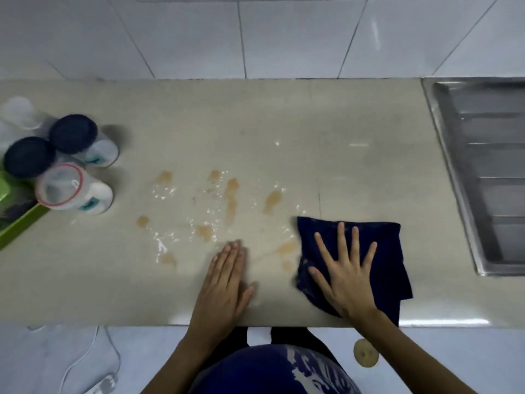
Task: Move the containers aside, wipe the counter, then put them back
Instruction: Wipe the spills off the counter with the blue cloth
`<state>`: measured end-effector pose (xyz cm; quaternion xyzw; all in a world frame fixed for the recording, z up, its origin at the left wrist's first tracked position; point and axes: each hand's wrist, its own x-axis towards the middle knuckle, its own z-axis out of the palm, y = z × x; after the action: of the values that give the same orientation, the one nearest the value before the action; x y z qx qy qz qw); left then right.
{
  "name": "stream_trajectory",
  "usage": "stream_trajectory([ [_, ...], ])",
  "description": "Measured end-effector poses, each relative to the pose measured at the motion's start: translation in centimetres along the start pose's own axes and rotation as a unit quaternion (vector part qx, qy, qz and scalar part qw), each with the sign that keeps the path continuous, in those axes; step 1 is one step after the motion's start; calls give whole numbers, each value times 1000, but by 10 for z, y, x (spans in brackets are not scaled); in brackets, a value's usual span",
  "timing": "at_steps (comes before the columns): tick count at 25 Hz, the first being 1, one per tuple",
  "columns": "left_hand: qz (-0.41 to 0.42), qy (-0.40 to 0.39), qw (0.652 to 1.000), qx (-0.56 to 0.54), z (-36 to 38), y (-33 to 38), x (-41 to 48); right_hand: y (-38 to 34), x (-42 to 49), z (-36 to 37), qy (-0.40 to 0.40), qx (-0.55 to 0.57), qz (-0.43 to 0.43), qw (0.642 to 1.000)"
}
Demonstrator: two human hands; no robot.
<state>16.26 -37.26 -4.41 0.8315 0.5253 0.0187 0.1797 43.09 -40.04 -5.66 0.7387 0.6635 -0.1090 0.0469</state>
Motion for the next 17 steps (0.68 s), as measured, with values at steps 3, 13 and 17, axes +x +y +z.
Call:
stream_trajectory([
  [3,-29,16,999,-22,-9,-34,-14,-64,21,3,13,10,-17,1000],
  [13,-13,4,999,50,-30,-168,-56,-42,22,2,44,57,-20,997],
  [17,-45,25,999,16,-32,-173,-56,-137,15,11,53,54,-85,994],
])
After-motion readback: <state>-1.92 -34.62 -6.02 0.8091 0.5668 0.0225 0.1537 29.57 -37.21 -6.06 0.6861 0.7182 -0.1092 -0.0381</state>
